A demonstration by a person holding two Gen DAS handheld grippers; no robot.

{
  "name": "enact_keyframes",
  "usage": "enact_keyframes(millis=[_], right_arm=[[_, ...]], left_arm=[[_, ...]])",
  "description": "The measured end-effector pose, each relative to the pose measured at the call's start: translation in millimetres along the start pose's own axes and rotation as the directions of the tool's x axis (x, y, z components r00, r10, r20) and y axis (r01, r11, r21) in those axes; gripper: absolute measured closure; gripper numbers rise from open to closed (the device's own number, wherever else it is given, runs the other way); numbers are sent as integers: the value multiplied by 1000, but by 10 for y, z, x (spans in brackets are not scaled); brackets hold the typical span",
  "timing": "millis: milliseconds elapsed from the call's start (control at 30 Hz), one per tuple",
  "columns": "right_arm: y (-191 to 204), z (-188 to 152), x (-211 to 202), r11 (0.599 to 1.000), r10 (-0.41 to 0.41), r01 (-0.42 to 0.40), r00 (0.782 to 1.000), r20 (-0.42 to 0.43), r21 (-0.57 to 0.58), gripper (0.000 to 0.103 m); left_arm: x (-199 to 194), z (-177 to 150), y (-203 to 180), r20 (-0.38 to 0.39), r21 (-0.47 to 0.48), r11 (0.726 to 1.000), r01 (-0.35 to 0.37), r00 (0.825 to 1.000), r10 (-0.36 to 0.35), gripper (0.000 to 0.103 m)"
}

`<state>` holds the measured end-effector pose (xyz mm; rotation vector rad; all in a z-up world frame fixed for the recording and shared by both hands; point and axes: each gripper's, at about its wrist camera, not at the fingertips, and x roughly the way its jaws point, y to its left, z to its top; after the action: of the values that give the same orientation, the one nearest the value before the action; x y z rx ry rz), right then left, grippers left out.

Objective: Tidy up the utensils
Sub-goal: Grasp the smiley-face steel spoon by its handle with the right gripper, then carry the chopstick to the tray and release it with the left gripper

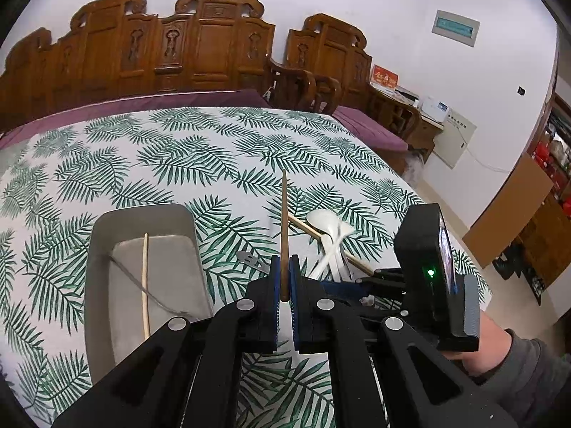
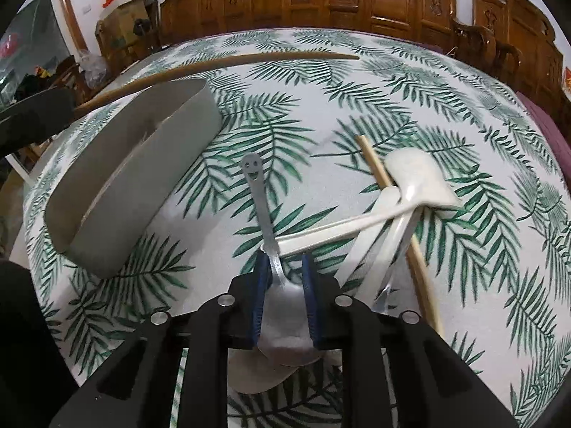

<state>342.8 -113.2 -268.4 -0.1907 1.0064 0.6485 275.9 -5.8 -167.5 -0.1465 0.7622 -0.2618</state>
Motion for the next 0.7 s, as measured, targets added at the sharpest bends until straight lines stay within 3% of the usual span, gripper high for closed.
enact_keyframes(millis=[367,400,467,700], right_arm=[[169,42,52,992,-62,61,998,-6,-109,84],[177,50,57,992,-68,67,998,-6,-111,92],[179,62,62,991,-71,70,997,-5,-112,95],[141,96,-15,996,-50,52,999,19,-79,96]], left_arm=[[7,-13,20,0,6,1000,-10,1000,10,99],[6,-17,23,-1,7,1000,-12,1000,12,99],[-4,-14,25,1,11,1000,-19,1000,19,99],[-158,-14,49,19,23,998,-61,998,61,99]])
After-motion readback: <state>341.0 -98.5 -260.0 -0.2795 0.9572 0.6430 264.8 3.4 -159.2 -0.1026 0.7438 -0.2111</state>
